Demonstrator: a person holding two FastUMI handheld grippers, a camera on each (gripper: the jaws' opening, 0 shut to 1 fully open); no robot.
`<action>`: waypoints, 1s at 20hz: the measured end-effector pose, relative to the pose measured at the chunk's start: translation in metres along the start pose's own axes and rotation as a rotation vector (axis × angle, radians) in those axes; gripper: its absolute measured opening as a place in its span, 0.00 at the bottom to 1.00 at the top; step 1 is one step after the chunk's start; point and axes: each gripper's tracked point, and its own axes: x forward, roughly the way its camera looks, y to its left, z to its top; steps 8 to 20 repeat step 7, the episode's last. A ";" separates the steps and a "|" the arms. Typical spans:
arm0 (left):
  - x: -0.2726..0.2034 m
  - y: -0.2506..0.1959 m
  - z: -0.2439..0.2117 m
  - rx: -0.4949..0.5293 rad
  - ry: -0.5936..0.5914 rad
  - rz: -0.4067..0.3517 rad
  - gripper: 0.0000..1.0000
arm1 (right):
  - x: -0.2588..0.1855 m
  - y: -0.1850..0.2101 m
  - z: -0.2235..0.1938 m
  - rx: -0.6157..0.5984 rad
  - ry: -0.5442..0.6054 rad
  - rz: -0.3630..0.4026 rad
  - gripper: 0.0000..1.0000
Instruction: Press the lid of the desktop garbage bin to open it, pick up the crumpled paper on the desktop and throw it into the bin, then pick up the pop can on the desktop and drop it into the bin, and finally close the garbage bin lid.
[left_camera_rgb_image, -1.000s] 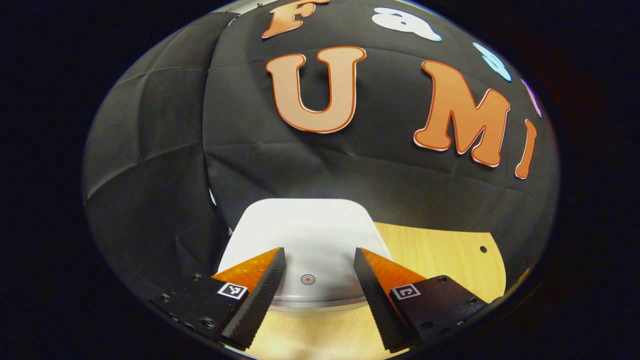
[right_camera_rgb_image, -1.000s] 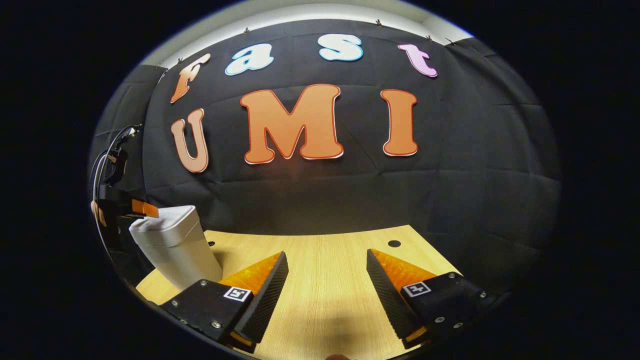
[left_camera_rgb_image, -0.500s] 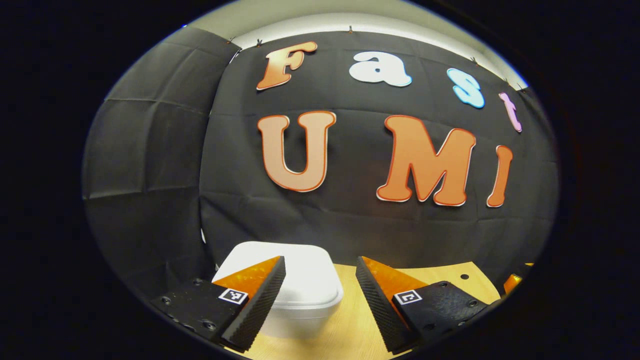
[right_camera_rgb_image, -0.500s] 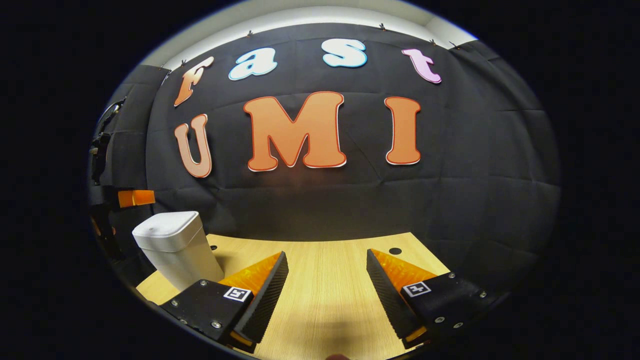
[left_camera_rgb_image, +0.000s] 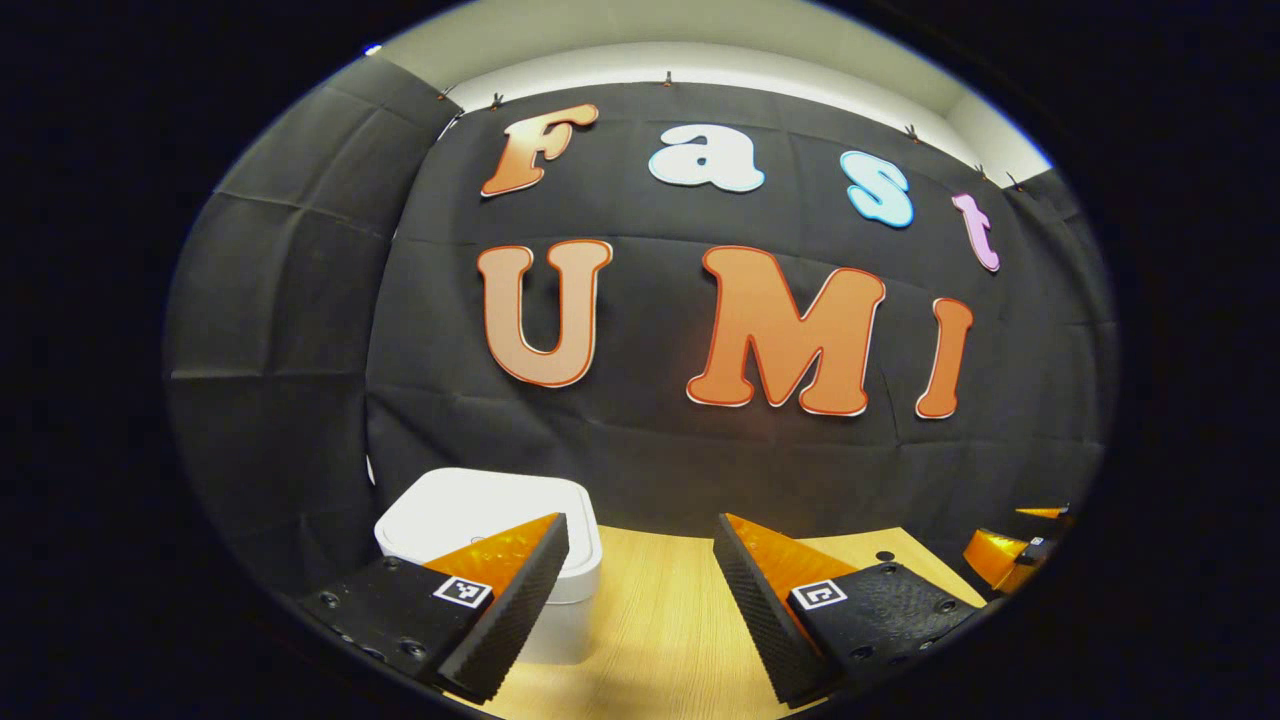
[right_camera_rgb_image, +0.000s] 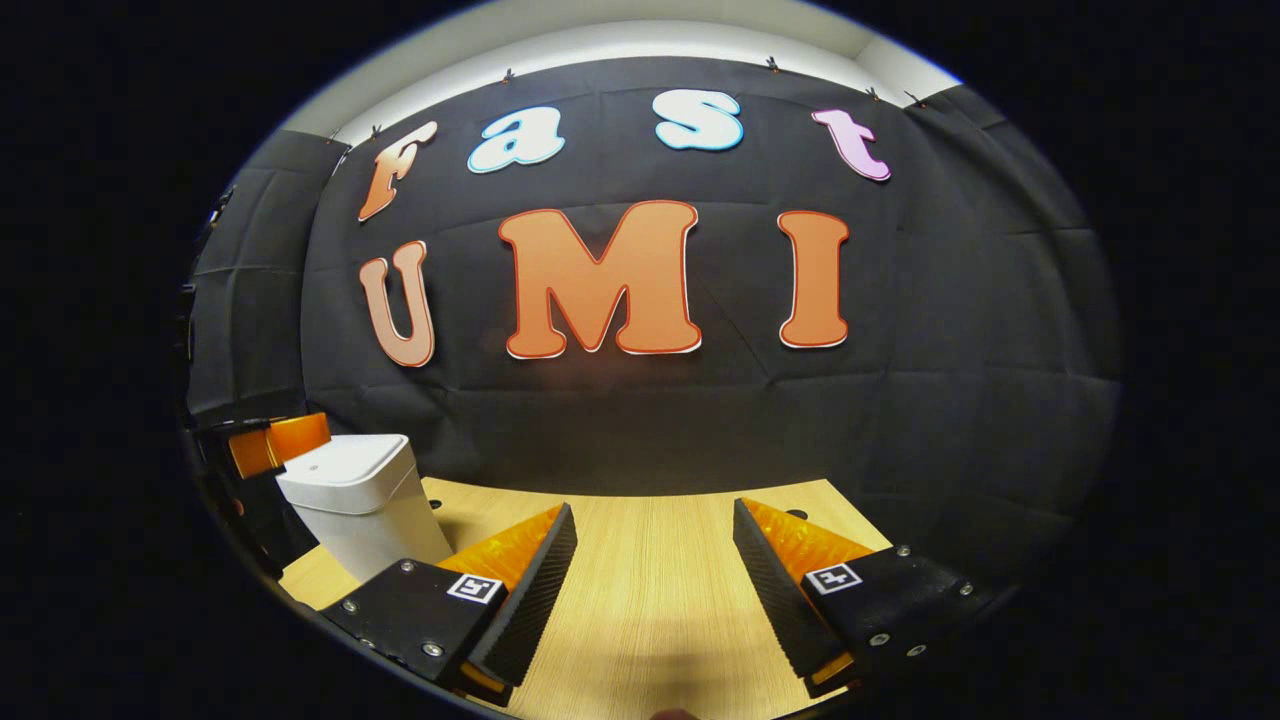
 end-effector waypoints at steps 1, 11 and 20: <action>-0.002 -0.007 -0.001 0.009 -0.001 -0.014 0.93 | -0.001 0.000 0.001 0.003 -0.001 -0.001 0.94; -0.015 -0.038 -0.010 0.017 -0.003 -0.081 0.92 | -0.005 -0.001 0.002 0.011 -0.007 -0.004 0.94; -0.015 -0.038 -0.010 0.017 -0.003 -0.081 0.92 | -0.005 -0.001 0.002 0.011 -0.007 -0.004 0.94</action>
